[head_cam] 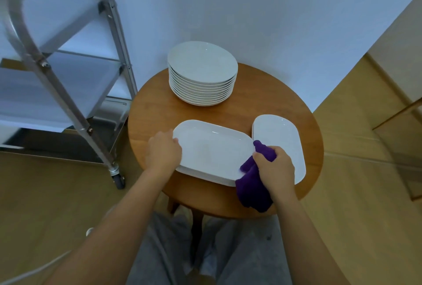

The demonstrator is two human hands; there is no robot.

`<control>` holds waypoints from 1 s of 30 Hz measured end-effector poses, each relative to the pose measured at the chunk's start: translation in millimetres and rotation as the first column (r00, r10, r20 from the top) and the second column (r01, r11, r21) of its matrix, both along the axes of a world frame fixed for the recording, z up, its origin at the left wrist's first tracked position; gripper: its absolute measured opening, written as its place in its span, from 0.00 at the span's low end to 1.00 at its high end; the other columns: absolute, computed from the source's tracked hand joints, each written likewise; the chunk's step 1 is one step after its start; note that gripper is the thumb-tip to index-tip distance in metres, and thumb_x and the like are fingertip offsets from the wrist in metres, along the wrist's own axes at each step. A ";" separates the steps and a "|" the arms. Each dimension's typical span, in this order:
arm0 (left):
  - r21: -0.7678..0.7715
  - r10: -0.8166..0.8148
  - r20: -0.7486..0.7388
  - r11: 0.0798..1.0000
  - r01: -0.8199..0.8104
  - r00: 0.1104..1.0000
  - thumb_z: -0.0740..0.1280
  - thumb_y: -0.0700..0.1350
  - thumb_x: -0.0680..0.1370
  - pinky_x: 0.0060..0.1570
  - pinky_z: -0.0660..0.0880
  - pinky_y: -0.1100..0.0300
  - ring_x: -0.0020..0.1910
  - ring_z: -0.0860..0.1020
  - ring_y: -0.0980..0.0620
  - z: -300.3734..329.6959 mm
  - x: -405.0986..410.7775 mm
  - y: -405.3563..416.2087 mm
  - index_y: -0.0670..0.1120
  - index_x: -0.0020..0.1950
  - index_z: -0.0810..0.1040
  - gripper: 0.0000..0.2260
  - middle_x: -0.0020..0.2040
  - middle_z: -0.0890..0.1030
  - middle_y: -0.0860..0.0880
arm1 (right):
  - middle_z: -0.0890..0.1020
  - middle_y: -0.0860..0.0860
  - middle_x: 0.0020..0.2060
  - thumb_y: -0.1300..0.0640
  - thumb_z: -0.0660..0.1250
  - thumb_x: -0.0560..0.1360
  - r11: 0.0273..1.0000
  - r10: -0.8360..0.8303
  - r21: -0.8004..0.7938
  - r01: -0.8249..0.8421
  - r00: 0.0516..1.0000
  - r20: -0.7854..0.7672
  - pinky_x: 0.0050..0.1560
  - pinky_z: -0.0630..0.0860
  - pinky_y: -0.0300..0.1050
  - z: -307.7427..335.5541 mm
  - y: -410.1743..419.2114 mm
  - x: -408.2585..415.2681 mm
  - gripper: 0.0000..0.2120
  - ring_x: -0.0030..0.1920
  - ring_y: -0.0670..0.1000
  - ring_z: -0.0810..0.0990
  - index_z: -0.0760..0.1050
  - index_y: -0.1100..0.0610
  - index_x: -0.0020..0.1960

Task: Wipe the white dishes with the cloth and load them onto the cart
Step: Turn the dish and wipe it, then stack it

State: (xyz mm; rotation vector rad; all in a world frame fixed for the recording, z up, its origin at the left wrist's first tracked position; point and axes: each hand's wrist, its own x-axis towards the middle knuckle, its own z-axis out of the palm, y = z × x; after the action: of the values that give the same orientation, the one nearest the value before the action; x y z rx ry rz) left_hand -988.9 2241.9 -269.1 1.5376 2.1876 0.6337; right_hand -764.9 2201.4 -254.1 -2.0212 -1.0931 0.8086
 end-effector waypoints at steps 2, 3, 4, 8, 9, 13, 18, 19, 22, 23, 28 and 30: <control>0.061 -0.015 -0.034 0.998 0.017 0.999 0.58 0.44 0.81 0.47 0.74 0.56 0.52 0.77 0.46 0.3 0.3 -3.6 0.41 0.62 0.75 0.13 0.54 0.79 0.43 | 0.75 0.45 0.48 0.54 0.67 0.75 1.000 -0.029 0.009 0.029 0.998 -0.054 0.39 0.72 0.39 -3.3 0.3 -0.9 0.16 0.44 0.47 0.74 0.68 0.48 0.60; 0.091 -0.014 -0.035 0.996 0.017 0.999 0.58 0.43 0.81 0.49 0.74 0.54 0.53 0.76 0.46 0.9 0.1 -5.2 0.41 0.63 0.74 0.13 0.54 0.79 0.43 | 0.75 0.45 0.48 0.54 0.67 0.75 0.999 -0.043 0.013 0.044 0.995 -0.085 0.36 0.71 0.37 -4.2 -0.1 -1.5 0.15 0.43 0.47 0.74 0.67 0.48 0.59; 0.120 -0.007 -0.026 0.993 0.010 1.000 0.58 0.43 0.81 0.51 0.74 0.53 0.55 0.75 0.45 2.0 0.0 -6.8 0.40 0.64 0.74 0.14 0.55 0.78 0.42 | 0.75 0.45 0.47 0.54 0.67 0.75 0.998 -0.055 0.016 0.058 0.992 -0.117 0.35 0.70 0.36 -4.8 -0.6 -2.0 0.14 0.42 0.47 0.74 0.67 0.47 0.58; 0.182 0.029 0.165 0.982 -0.060 0.986 0.58 0.43 0.81 0.53 0.76 0.52 0.53 0.76 0.46 7.1 0.4 -12.7 0.42 0.61 0.76 0.12 0.54 0.79 0.44 | 0.75 0.43 0.43 0.55 0.67 0.75 0.994 -0.101 0.021 0.110 0.960 -0.261 0.34 0.71 0.37 -7.1 -2.3 -1.6 0.13 0.43 0.48 0.75 0.67 0.46 0.56; 0.173 0.042 0.251 0.981 -0.088 0.967 0.58 0.43 0.81 0.49 0.76 0.56 0.51 0.76 0.48 7.8 0.8 -14.1 0.43 0.60 0.76 0.12 0.52 0.79 0.46 | 0.75 0.43 0.44 0.55 0.68 0.75 0.992 -0.113 0.016 0.123 0.949 -0.293 0.35 0.72 0.38 -6.6 -2.9 -1.1 0.14 0.44 0.48 0.75 0.67 0.47 0.56; 0.039 0.123 0.542 0.985 -0.171 0.831 0.59 0.40 0.80 0.34 0.68 0.66 0.40 0.72 0.56 15.2 -1.1 -15.1 0.46 0.55 0.75 0.08 0.46 0.75 0.52 | 0.76 0.46 0.46 0.55 0.69 0.74 0.985 -0.165 -0.024 0.169 0.901 -0.401 0.35 0.73 0.39 -4.5 -4.3 0.2 0.16 0.46 0.50 0.76 0.67 0.47 0.57; -0.258 0.298 0.800 0.954 -0.149 0.521 0.59 0.48 0.80 0.50 0.77 0.52 0.45 0.76 0.50 34.7 4.9 -16.6 0.49 0.54 0.68 0.05 0.45 0.76 0.50 | 0.76 0.46 0.46 0.55 0.70 0.73 0.978 -0.202 -0.057 0.199 0.861 -0.467 0.35 0.75 0.40 -3.6 -6.2 0.9 0.17 0.46 0.51 0.76 0.67 0.47 0.57; -0.276 0.292 0.828 0.955 -0.104 0.479 0.58 0.51 0.81 0.50 0.77 0.52 0.47 0.77 0.49 37.9 5.7 -17.6 0.50 0.55 0.69 0.07 0.46 0.77 0.49 | 0.76 0.46 0.46 0.55 0.70 0.73 0.978 -0.205 -0.057 0.203 0.859 -0.470 0.36 0.75 0.41 -2.5 -6.6 1.9 0.16 0.46 0.51 0.77 0.67 0.47 0.57; -0.290 0.280 0.901 0.957 -0.020 0.330 0.58 0.53 0.81 0.51 0.78 0.49 0.52 0.79 0.47 44.1 5.2 -24.1 0.49 0.60 0.72 0.12 0.51 0.81 0.48 | 0.78 0.49 0.49 0.54 0.69 0.74 0.968 -0.233 -0.033 0.247 0.852 -0.468 0.41 0.77 0.44 5.4 -9.2 9.0 0.15 0.48 0.52 0.77 0.68 0.47 0.58; -0.284 0.272 0.920 0.959 0.000 0.284 0.58 0.53 0.80 0.52 0.78 0.49 0.53 0.79 0.46 44.9 5.1 -27.3 0.49 0.62 0.72 0.14 0.54 0.81 0.48 | 0.78 0.49 0.51 0.52 0.69 0.74 0.961 -0.250 -0.016 0.275 0.848 -0.468 0.41 0.77 0.44 10.8 -10.0 11.9 0.15 0.49 0.51 0.77 0.69 0.48 0.58; -0.221 0.228 0.959 0.973 -0.059 0.167 0.57 0.56 0.79 0.44 0.81 0.52 0.52 0.79 0.47 48.4 15.8 -43.4 0.54 0.58 0.72 0.12 0.54 0.81 0.50 | 0.73 0.46 0.56 0.55 0.70 0.72 0.988 -0.057 0.098 0.120 0.869 -0.492 0.37 0.77 0.44 54.1 -11.2 24.4 0.35 0.51 0.51 0.77 0.55 0.48 0.74; -0.188 0.206 0.963 0.975 -0.116 0.173 0.56 0.58 0.79 0.43 0.80 0.53 0.50 0.79 0.49 51.4 21.0 -48.3 0.58 0.51 0.73 0.09 0.50 0.80 0.53 | 0.69 0.46 0.63 0.60 0.70 0.72 0.992 0.096 0.110 -0.061 0.933 -0.347 0.46 0.79 0.50 67.3 -11.3 23.6 0.42 0.57 0.53 0.75 0.48 0.46 0.76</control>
State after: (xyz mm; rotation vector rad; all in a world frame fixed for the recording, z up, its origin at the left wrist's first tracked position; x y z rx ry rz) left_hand -967.9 2193.6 -217.6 0.4276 1.2292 1.1717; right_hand -741.2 2190.0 -186.9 -1.6763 -0.9887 1.0887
